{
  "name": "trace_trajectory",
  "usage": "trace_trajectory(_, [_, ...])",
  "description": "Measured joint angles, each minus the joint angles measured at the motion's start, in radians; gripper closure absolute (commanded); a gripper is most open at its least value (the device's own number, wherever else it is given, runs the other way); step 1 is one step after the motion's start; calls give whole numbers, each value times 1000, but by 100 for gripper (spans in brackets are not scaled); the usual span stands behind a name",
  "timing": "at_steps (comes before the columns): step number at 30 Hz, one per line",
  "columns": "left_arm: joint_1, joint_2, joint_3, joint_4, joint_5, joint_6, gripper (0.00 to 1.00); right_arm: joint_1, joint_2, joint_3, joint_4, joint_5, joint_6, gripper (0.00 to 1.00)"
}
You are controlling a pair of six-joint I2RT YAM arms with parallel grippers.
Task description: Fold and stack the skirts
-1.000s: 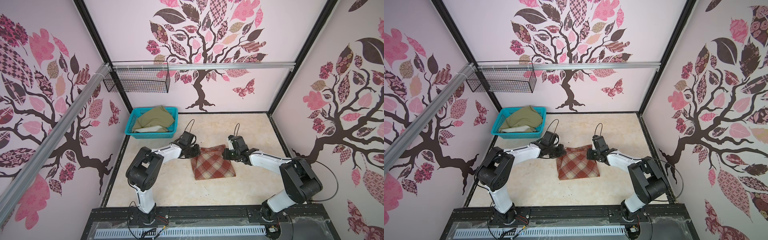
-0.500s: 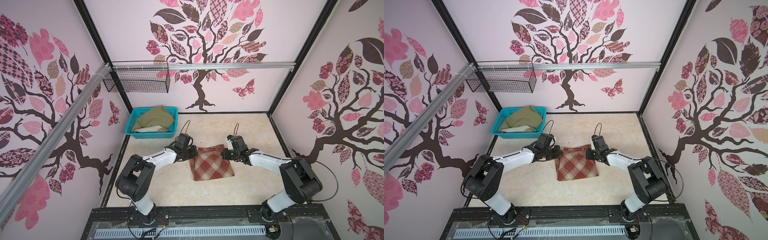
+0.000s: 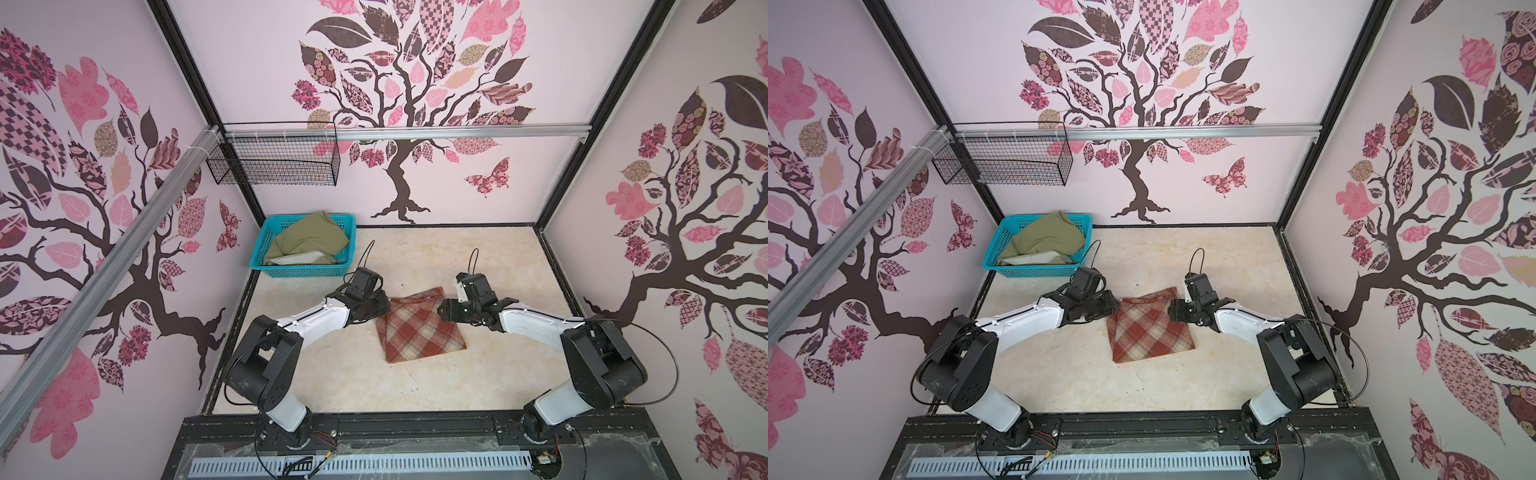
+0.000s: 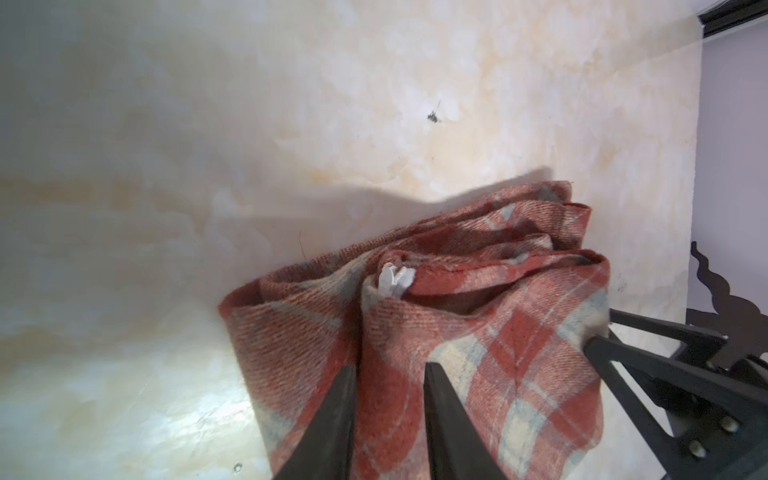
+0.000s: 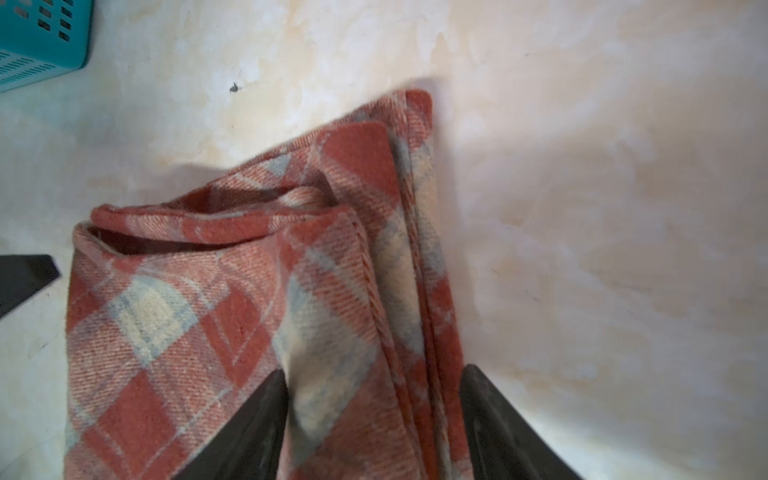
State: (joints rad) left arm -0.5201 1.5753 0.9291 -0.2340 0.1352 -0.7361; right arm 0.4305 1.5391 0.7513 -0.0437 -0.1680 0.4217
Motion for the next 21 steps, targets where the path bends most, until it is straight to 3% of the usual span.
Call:
trace_trajectory(10, [1, -106, 0, -56, -29, 22, 68, 0, 21, -45, 24, -4, 7, 48])
trace_trajectory(13, [1, -121, 0, -71, -30, 29, 68, 0, 49, -44, 50, -13, 14, 63])
trace_trajectory(16, [1, -135, 0, -84, -34, 32, 68, 0, 78, -37, 80, -27, 24, 91])
trace_trajectory(18, [1, -142, 0, -87, -40, 34, 69, -2, 97, -27, 98, -39, 34, 100])
trace_trajectory(21, [6, -144, 0, -90, -42, 41, 70, -7, 118, -13, 121, -43, 50, 100])
